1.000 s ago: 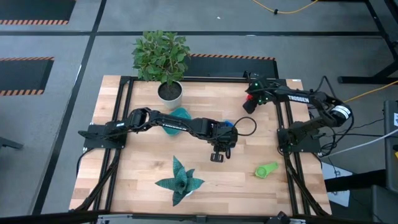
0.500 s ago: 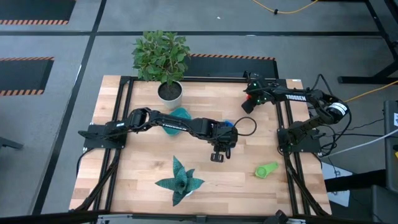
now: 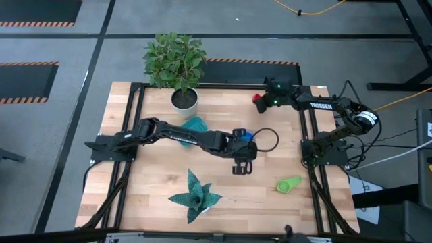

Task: Nest measuring cups in basket
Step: Stack the red measuring cup on top of the blue measuring cup

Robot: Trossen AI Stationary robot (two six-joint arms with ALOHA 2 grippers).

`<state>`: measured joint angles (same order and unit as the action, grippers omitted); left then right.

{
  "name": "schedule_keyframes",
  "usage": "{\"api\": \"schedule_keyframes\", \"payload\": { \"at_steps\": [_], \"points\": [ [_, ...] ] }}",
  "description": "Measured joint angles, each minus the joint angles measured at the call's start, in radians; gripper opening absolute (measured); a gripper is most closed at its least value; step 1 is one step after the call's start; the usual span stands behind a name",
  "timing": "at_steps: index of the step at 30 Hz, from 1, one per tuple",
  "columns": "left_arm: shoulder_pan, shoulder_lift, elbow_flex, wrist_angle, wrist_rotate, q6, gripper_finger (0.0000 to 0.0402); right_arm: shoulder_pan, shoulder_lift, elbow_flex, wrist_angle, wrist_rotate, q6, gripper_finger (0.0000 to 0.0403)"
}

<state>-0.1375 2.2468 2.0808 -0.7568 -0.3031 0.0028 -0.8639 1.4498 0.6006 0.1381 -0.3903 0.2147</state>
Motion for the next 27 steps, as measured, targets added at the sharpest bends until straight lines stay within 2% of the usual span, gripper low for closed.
{"api": "schedule_keyframes", "payload": {
  "at_steps": [4,8,13,17,20,27],
  "points": [
    [-0.017,-0.02,0.002,-0.015,-0.131,-0.064,0.0068,0.0,0.0,0.016,0.166,-0.199,0.174,0.0018],
    [-0.032,-0.033,-0.001,-0.046,-0.259,-0.128,0.0068,0.002,0.0,0.06,0.253,-0.335,0.289,0.0018],
    [-0.047,-0.041,0.0,-0.093,-0.483,-0.294,0.0068,0.027,0.0,0.118,0.27,-0.441,0.351,0.0015],
    [-0.047,-0.043,0.0,-0.089,-0.644,-0.401,0.0068,0.059,0.0,0.148,0.27,-0.479,0.361,0.0019],
    [-0.037,-0.043,0.0,-0.09,-0.666,-0.453,0.0068,0.086,0.0,0.16,0.272,-0.507,0.387,0.0017],
    [-0.019,-0.055,0.0,-0.096,-0.623,-0.516,0.0068,0.128,0.0,0.174,0.382,-0.549,0.508,0.0019]
  ]
}}
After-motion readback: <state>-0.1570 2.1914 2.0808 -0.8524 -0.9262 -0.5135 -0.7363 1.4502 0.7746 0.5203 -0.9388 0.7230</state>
